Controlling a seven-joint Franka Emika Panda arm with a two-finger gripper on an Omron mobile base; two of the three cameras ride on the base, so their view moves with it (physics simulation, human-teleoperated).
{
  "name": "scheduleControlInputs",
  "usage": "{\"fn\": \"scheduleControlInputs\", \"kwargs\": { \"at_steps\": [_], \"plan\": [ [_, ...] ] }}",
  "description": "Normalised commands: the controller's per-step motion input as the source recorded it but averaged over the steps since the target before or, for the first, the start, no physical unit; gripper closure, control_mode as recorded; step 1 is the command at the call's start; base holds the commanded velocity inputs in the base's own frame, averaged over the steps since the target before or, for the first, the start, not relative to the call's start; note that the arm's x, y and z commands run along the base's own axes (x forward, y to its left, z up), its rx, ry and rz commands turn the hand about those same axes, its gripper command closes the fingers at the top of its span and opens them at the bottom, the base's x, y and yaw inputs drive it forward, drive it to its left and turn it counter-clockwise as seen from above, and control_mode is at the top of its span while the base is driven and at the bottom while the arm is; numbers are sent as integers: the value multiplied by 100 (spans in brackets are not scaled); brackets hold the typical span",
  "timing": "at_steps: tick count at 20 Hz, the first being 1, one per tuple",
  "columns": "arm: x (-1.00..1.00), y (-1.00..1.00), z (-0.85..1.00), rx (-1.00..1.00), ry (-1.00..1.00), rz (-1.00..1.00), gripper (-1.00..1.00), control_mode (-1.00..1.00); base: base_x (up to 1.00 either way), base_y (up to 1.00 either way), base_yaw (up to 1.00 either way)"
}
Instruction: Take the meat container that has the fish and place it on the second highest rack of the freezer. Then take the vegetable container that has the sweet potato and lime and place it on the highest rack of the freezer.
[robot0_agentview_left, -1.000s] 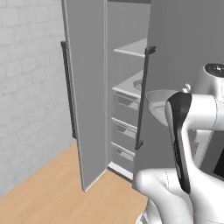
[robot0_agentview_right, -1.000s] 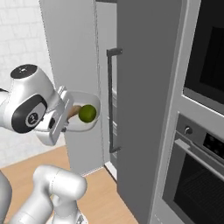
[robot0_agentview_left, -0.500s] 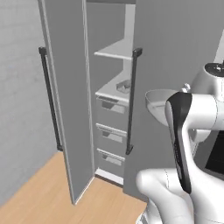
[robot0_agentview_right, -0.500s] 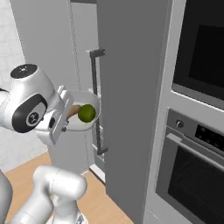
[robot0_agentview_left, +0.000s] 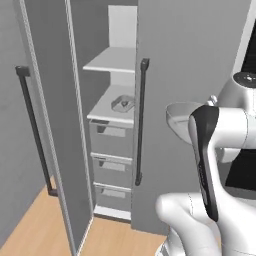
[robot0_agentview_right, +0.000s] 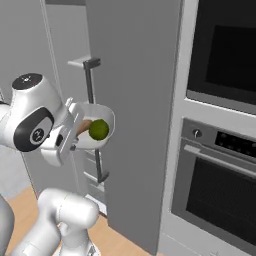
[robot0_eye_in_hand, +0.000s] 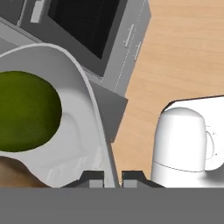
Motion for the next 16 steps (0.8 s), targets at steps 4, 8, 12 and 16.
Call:
{"fn": "scheduleControlInputs", "kwargs": {
  "at_steps": [4, 8, 12, 16],
  "plan": [
    [0, 0, 0, 0, 0, 0, 100, 100, 19, 58, -41],
    [0, 0, 0, 0, 0, 0, 100, 100, 26, 85, -25],
    [0, 0, 0, 0, 0, 0, 100, 100, 15, 89, -11],
    [0, 0, 0, 0, 0, 0, 100, 100, 26, 48, -5]
  ]
}}
